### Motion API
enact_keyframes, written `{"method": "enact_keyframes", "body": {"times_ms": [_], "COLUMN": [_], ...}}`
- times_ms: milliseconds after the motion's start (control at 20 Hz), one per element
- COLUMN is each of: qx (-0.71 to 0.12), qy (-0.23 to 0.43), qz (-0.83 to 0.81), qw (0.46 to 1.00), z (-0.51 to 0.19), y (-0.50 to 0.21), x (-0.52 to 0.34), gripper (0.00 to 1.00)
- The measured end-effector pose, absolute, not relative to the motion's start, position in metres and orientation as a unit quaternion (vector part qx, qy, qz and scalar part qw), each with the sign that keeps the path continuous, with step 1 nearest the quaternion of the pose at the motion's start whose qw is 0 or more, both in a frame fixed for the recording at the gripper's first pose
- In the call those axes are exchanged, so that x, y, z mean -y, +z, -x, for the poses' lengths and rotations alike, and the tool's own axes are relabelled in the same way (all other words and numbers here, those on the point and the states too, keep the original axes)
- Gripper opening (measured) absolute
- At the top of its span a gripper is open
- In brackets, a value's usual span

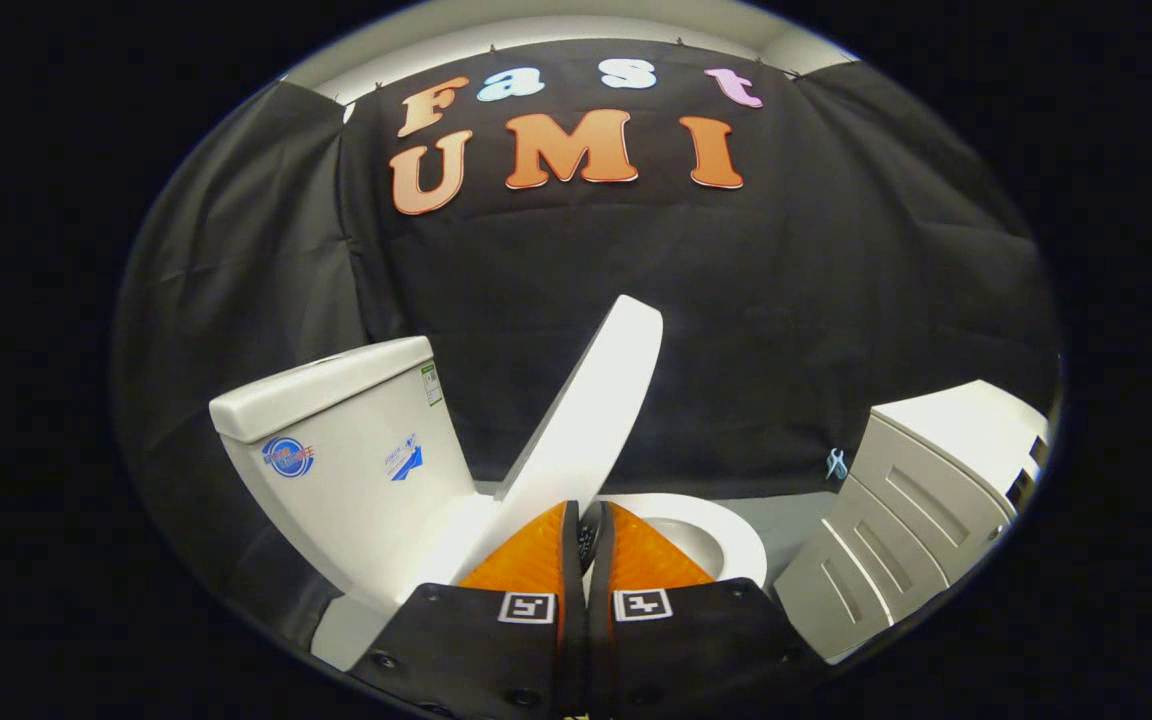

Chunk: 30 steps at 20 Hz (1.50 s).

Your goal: Open the toilet lid.

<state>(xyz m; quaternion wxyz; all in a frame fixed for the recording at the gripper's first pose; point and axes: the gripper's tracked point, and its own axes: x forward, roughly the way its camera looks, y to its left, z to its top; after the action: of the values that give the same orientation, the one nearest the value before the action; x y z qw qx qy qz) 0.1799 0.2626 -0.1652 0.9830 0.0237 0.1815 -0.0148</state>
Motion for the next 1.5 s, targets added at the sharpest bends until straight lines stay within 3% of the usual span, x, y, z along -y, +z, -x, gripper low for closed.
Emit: {"method": "enact_keyframes", "body": {"times_ms": [1500], "qx": [-0.127], "qy": [0.042], "qz": [0.100], "qw": [0.986], "z": [-0.203], "y": [-0.120], "x": [-0.412], "gripper": [0.08]}}
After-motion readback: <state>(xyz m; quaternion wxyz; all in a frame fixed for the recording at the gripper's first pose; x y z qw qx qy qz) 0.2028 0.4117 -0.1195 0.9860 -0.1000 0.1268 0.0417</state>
